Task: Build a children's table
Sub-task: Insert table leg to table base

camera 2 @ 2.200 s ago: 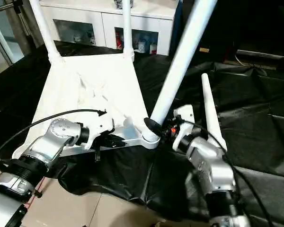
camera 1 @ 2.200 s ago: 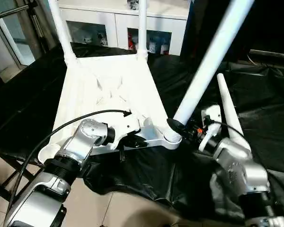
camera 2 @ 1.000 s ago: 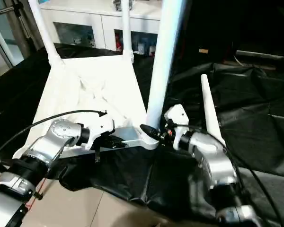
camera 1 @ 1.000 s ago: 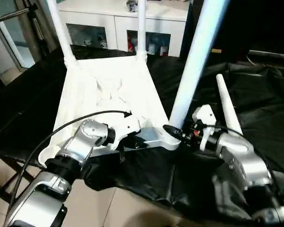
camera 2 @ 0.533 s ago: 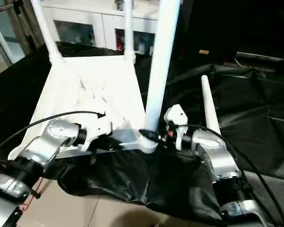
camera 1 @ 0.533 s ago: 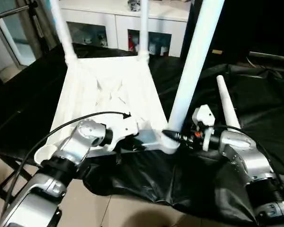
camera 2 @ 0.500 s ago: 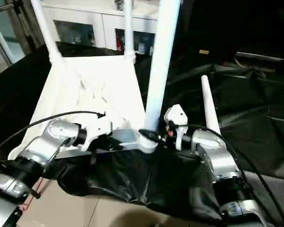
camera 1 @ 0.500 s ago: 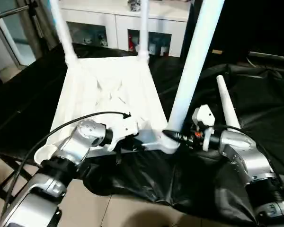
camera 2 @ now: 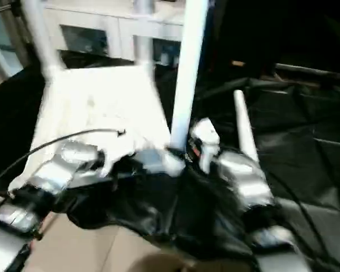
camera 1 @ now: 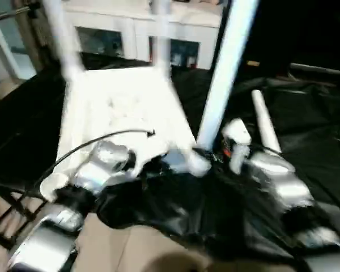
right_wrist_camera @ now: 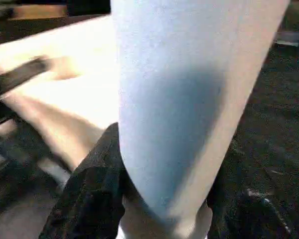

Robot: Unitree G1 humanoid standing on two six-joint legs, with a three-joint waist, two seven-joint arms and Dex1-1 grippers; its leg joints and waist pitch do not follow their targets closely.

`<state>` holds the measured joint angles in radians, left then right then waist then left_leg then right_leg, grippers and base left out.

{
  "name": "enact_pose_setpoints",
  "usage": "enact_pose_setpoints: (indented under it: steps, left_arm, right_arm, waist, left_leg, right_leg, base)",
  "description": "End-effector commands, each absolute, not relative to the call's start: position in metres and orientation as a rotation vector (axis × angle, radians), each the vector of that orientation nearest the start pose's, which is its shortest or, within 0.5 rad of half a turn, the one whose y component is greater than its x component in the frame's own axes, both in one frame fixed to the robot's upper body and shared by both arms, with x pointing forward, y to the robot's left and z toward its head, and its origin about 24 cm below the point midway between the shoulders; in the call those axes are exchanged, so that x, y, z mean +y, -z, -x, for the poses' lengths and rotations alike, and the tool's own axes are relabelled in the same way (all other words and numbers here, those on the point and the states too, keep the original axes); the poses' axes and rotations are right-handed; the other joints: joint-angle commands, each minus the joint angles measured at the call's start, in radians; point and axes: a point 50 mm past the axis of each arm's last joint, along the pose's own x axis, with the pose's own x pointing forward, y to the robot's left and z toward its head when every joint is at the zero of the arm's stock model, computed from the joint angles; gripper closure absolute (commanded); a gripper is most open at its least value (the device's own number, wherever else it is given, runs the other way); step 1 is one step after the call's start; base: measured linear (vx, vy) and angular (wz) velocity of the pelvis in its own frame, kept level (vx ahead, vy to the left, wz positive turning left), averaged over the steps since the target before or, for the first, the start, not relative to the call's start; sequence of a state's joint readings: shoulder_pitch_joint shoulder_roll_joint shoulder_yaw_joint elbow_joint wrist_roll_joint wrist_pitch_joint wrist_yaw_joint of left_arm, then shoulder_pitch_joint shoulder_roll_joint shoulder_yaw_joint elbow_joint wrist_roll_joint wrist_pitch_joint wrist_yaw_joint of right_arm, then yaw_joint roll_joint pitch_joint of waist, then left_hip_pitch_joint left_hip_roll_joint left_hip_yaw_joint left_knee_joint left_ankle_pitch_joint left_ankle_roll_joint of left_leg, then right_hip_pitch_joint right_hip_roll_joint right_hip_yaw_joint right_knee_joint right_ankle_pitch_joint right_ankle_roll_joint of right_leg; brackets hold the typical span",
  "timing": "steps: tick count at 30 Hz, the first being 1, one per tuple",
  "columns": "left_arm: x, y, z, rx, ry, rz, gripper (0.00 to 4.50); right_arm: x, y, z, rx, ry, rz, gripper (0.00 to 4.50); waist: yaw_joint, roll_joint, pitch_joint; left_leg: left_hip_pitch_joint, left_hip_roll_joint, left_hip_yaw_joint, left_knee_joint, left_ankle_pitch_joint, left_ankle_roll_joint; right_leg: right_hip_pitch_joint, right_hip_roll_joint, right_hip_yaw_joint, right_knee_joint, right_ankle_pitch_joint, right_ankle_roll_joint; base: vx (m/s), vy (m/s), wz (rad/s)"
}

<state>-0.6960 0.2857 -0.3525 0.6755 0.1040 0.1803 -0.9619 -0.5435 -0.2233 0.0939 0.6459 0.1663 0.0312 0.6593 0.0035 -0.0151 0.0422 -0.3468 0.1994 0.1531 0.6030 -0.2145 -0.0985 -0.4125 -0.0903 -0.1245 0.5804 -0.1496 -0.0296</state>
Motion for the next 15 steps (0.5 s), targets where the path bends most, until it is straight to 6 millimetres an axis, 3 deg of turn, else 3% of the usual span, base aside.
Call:
enact_pose_setpoints:
  steps: [1, 4, 5, 6, 9, 11, 12, 15]
  left_arm:
    - [0.09, -0.079, -0.358, 0.378, 1.017, -0.495, 4.5]
    - [0.083, -0.079, -0.362, 0.391, 0.968, -0.479, 4.5]
    - [0.07, -0.077, -0.366, 0.41, 0.909, -0.459, 4.5]
    - [0.061, -0.076, -0.367, 0.418, 0.881, -0.449, 4.5]
    - [0.049, -0.076, -0.367, 0.422, 0.869, -0.432, 4.5]
    - [0.045, -0.076, -0.367, 0.422, 0.865, -0.431, 4.5]
    - [0.041, -0.076, -0.368, 0.424, 0.857, -0.433, 4.5]
    - [0.037, -0.076, -0.368, 0.426, 0.854, -0.439, 4.5]
  right_arm:
    - [-0.137, -0.006, -0.331, 0.394, -0.54, 0.097, 2.62]
    - [-0.128, -0.005, -0.333, 0.401, -0.501, 0.087, 2.62]
    - [-0.114, -0.004, -0.337, 0.41, -0.46, 0.054, 2.62]
    - [-0.106, -0.003, -0.338, 0.418, -0.436, 0.034, 2.62]
    - [-0.095, -0.002, -0.339, 0.433, -0.429, 0.022, 2.62]
    - [-0.091, -0.001, -0.338, 0.438, -0.428, 0.014, 2.62]
    - [-0.085, -0.001, -0.339, 0.444, -0.424, 0.007, 2.62]
    - [-0.079, -0.001, -0.339, 0.45, -0.422, 0.002, 2.62]
  waist:
    - [0.002, 0.008, -0.052]
    - [0.001, 0.006, -0.053]
    - [0.0, 0.007, -0.051]
    - [0.0, 0.009, -0.052]
    - [-0.001, 0.008, -0.052]
    - [0.0, 0.009, -0.053]
    - [-0.001, 0.014, -0.055]
    - [0.002, 0.011, -0.057]
  left_leg:
    - [-0.004, 0.013, 0.0, -0.071, -0.261, 0.033]
    - [-0.005, 0.011, -0.002, -0.072, -0.276, 0.036]
    - [-0.005, 0.011, -0.001, -0.072, -0.291, 0.046]
    - [0.004, 0.01, -0.001, -0.068, -0.303, 0.044]
    - [-0.002, 0.011, -0.003, -0.073, -0.304, 0.051]
    - [0.0, 0.015, -0.004, -0.076, -0.31, 0.06]
    - [-0.002, 0.017, -0.004, -0.08, -0.307, 0.063]
    - [-0.001, 0.018, -0.004, -0.081, -0.304, 0.064]
  right_leg:
    - [0.052, -0.055, 0.035, -0.108, -0.581, -0.071]
    - [0.054, -0.056, 0.028, -0.111, -0.575, -0.07]
    - [0.051, -0.055, 0.028, -0.115, -0.584, -0.069]
    - [0.046, -0.056, 0.025, -0.119, -0.592, -0.07]
    - [0.053, -0.055, 0.022, -0.12, -0.571, -0.07]
    - [0.054, -0.057, 0.024, -0.119, -0.544, -0.08]
    - [0.056, -0.057, 0.029, -0.115, -0.5, -0.098]
    - [0.058, -0.059, 0.033, -0.107, -0.463, -0.121]
  base:
    - [0.0, 0.0, 0.0]
    - [0.0, 0.0, 0.0]
    - [0.0, 0.0, 0.0]
    - [0.0, 0.0, 0.0]
    - [0.0, 0.0, 0.0]
    - [0.0, 0.0, 0.0]
    - [0.0, 0.0, 0.0]
    - [0.0, 0.0, 0.0]
